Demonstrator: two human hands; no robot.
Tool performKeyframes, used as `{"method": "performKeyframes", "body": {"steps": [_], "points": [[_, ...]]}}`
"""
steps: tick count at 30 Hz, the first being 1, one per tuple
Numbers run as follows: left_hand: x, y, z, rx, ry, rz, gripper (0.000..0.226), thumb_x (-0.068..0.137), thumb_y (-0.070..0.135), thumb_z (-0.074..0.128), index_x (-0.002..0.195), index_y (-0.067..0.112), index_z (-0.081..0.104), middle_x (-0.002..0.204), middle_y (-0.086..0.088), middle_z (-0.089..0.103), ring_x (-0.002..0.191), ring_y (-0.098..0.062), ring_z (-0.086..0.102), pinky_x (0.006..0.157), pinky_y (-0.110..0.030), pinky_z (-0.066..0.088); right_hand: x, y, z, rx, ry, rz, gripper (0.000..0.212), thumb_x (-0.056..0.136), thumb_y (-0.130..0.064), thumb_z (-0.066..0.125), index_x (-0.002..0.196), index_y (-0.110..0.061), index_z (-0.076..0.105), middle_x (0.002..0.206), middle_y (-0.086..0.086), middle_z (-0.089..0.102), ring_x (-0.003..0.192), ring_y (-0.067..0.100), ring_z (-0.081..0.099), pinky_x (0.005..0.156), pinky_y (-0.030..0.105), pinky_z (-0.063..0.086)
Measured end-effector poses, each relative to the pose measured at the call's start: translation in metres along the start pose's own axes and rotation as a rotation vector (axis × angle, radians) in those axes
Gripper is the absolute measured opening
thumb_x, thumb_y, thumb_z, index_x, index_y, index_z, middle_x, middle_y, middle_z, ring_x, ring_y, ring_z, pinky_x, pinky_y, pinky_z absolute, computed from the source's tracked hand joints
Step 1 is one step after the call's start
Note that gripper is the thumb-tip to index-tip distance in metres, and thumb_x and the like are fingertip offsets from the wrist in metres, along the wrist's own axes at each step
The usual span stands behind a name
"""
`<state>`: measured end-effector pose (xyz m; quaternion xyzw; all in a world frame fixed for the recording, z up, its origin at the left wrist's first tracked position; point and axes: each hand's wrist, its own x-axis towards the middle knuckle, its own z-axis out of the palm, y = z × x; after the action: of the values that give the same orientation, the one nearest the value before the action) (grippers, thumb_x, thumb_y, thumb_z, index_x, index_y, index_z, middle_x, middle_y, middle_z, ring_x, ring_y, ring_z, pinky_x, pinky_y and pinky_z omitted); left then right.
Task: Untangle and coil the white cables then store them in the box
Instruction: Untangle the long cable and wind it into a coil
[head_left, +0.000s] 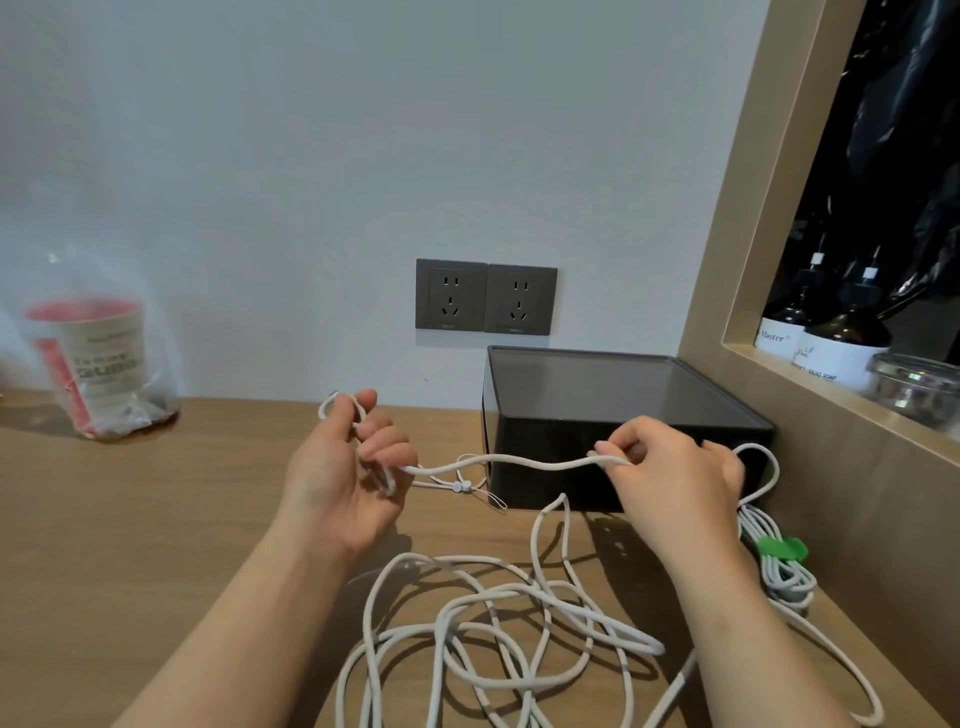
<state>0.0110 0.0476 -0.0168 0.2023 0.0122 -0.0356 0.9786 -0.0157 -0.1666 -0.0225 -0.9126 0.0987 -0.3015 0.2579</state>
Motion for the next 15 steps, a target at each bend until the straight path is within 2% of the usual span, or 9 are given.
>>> {"method": "performKeyframes", "body": {"steps": [2, 5, 7, 8, 10, 11, 12, 13, 15], "points": [[-0.001, 0.008, -0.001, -0.028, -0.036, -0.011, 0.023, 0.097, 0.027, 0.039, 0.078, 0.016, 0.044, 0.043, 0.008, 0.03, 0.027, -0.003, 0.028, 0.027, -0.01, 0.023, 0.002, 0.007, -0.001, -0.074, 0.071, 0.053, 0.019, 0.092, -0.04, 0.052, 0.077, -0.029, 0.057, 0.066, -0.008, 0.058, 0.081, 0.016, 0.052, 0.107, 0.04, 0.021], [-0.002, 0.019, -0.003, 0.008, -0.054, 0.013, 0.017, 0.093, 0.025, 0.041, 0.078, 0.018, 0.045, 0.042, 0.009, 0.028, 0.025, -0.004, 0.026, 0.025, -0.011, 0.02, 0.004, 0.012, -0.003, -0.09, 0.092, 0.098, 0.018, 0.088, -0.044, 0.056, 0.084, -0.027, 0.06, 0.079, -0.004, 0.06, 0.089, 0.019, 0.049, 0.09, 0.04, 0.038], [-0.003, 0.017, -0.002, 0.092, -0.03, 0.047, 0.022, 0.098, 0.029, 0.039, 0.081, 0.018, 0.045, 0.043, 0.009, 0.028, 0.025, -0.004, 0.024, 0.025, -0.01, 0.017, 0.003, 0.006, -0.002, 0.012, -0.048, 0.06, 0.016, 0.087, -0.042, 0.06, 0.087, -0.025, 0.06, 0.085, -0.001, 0.06, 0.083, 0.016, 0.052, 0.07, 0.034, 0.046], [-0.004, 0.014, -0.001, 0.14, -0.015, 0.066, 0.023, 0.099, 0.031, 0.038, 0.082, 0.017, 0.046, 0.044, 0.008, 0.028, 0.026, -0.003, 0.023, 0.025, -0.01, 0.016, 0.001, 0.0, -0.002, 0.086, -0.164, 0.052, 0.013, 0.086, -0.037, 0.062, 0.089, -0.025, 0.059, 0.085, -0.001, 0.059, 0.077, 0.012, 0.055, 0.062, 0.026, 0.044], [-0.005, 0.007, 0.001, 0.241, 0.002, 0.102, 0.026, 0.1, 0.033, 0.037, 0.086, 0.015, 0.048, 0.044, 0.007, 0.029, 0.027, -0.002, 0.021, 0.025, -0.011, 0.016, -0.002, -0.009, -0.006, 0.215, -0.384, 0.036, 0.013, 0.085, -0.025, 0.066, 0.096, -0.027, 0.059, 0.08, -0.002, 0.062, 0.068, 0.008, 0.059, 0.054, 0.016, 0.041], [-0.006, 0.005, 0.001, 0.293, 0.008, 0.124, 0.027, 0.1, 0.034, 0.037, 0.087, 0.014, 0.049, 0.045, 0.007, 0.029, 0.027, -0.001, 0.021, 0.025, -0.012, 0.016, -0.003, -0.009, -0.008, 0.253, -0.411, 0.028, 0.021, 0.085, -0.02, 0.066, 0.102, -0.029, 0.057, 0.079, -0.001, 0.062, 0.066, 0.008, 0.06, 0.054, 0.016, 0.041], [-0.006, 0.004, 0.001, 0.34, 0.015, 0.144, 0.028, 0.101, 0.035, 0.036, 0.089, 0.013, 0.05, 0.045, 0.006, 0.029, 0.028, -0.002, 0.021, 0.027, -0.011, 0.017, -0.002, -0.007, -0.01, 0.281, -0.362, 0.036, 0.03, 0.087, -0.014, 0.063, 0.11, -0.03, 0.056, 0.08, -0.001, 0.06, 0.068, 0.009, 0.06, 0.056, 0.017, 0.042], [-0.006, 0.004, 0.001, 0.377, 0.022, 0.161, 0.029, 0.101, 0.035, 0.036, 0.09, 0.013, 0.051, 0.044, 0.007, 0.028, 0.028, -0.002, 0.02, 0.029, -0.011, 0.017, 0.0, -0.005, -0.014, 0.301, -0.231, 0.058, 0.037, 0.088, -0.008, 0.06, 0.117, -0.03, 0.055, 0.087, -0.001, 0.059, 0.073, 0.011, 0.058, 0.06, 0.019, 0.042], [-0.006, 0.003, 0.001, 0.417, 0.028, 0.186, 0.03, 0.101, 0.036, 0.035, 0.091, 0.012, 0.052, 0.044, 0.007, 0.028, 0.029, -0.003, 0.02, 0.031, -0.012, 0.019, 0.002, -0.005, -0.025, 0.372, 0.159, 0.08, 0.045, 0.087, 0.005, 0.05, 0.118, -0.026, 0.055, 0.107, -0.005, 0.052, 0.088, 0.011, 0.054, 0.074, 0.022, 0.045]]}}
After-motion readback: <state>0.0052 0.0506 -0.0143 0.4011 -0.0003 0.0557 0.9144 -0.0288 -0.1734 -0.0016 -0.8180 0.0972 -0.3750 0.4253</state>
